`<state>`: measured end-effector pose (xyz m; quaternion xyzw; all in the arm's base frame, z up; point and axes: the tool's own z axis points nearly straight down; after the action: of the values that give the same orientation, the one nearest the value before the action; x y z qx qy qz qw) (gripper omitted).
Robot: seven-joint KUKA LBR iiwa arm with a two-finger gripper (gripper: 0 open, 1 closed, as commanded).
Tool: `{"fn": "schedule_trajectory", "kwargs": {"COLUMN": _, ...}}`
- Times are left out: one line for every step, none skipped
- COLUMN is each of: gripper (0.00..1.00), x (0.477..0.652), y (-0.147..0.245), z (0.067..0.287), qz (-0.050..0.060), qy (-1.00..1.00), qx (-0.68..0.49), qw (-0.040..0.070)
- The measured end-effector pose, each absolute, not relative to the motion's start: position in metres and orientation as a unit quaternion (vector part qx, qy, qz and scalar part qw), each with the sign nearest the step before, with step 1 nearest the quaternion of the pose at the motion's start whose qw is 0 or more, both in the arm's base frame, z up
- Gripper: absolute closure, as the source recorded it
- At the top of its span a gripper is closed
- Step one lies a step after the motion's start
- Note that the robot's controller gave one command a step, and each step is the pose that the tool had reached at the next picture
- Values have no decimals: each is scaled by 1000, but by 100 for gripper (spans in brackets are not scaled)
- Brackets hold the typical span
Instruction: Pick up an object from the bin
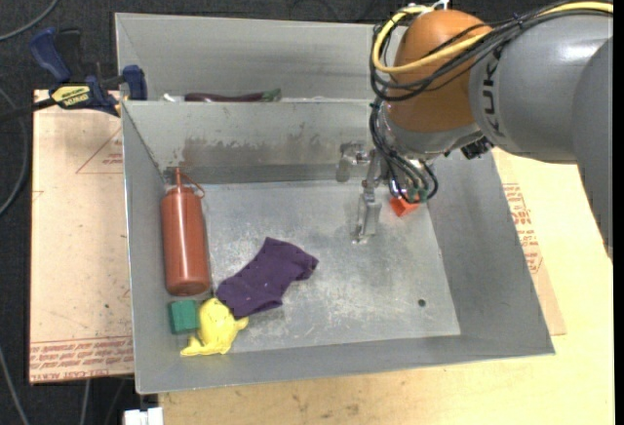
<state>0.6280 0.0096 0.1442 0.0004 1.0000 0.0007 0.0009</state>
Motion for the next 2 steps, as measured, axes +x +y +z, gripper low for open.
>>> {"fn": "schedule_trajectory", "kwargs": {"gripper": 0, "x": 613, "y": 39, "z": 117, "qz": 0, "qy": 999, "qx": 32, "qw": 5}}
{"fn": "schedule_trajectory", "kwargs": {"gripper": 0, "x": 605, "y": 51, "z": 81, "qz": 4, "qy": 1000, "qx": 28, "qw": 1}}
